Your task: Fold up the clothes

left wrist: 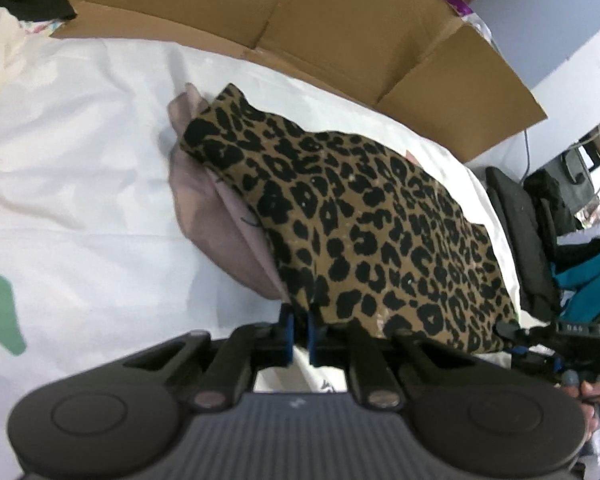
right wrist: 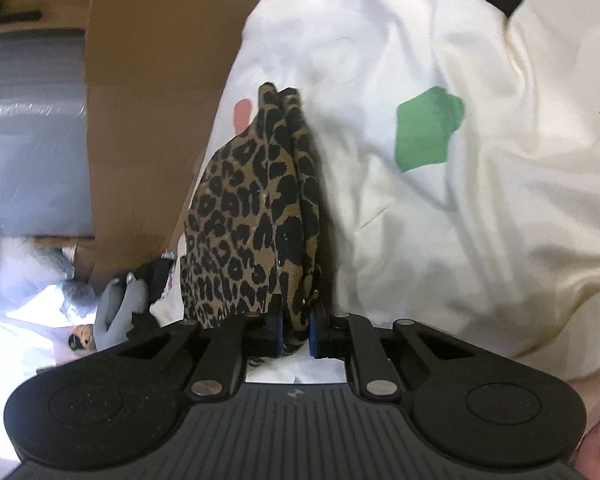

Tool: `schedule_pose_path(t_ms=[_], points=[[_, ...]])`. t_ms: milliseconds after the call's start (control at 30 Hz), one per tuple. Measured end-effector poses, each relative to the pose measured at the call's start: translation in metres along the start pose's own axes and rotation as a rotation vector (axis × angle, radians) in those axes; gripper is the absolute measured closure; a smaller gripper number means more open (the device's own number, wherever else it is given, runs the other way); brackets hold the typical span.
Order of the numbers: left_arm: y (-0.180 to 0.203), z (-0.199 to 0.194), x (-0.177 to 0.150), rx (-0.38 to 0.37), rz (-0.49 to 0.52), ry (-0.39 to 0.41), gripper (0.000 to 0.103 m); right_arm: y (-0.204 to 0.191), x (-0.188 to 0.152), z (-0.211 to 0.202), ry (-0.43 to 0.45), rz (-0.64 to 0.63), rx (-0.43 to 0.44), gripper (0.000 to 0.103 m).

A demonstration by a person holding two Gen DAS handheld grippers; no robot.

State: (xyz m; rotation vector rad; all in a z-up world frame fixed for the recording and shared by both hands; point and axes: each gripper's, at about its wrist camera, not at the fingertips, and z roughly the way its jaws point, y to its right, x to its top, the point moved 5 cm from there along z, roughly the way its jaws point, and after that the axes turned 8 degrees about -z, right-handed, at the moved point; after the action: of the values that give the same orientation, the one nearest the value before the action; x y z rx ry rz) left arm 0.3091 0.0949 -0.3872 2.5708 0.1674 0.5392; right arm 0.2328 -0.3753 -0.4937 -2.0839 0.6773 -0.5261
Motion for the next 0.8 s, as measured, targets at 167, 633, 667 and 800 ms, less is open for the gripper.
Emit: schedule_pose_path(t_ms=[167, 633, 667, 800], points=[[0.002, -0.007, -0.002, 0.016, 0.015, -0.016, 0.097, -0.003, -0.009, -0.005, -0.041, -0.03, -0.017, 0.094], [-0.004, -0.004, -0.015, 0.069, 0.021, -0.147, 0.099, -0.007, -0.033, -0.016, -0.155, -0.124, -0.072, 0.094], [-0.005, -0.003, -0.013, 0.069, 0.015, -0.149, 0.099, -0.007, -0.033, -0.018, -0.155, -0.13, -0.075, 0.094], [0.0, 0.0, -0.011, 0.06, 0.01, -0.149, 0.099, -0.009, -0.03, -0.018, -0.151, -0.138, -0.083, 0.094]])
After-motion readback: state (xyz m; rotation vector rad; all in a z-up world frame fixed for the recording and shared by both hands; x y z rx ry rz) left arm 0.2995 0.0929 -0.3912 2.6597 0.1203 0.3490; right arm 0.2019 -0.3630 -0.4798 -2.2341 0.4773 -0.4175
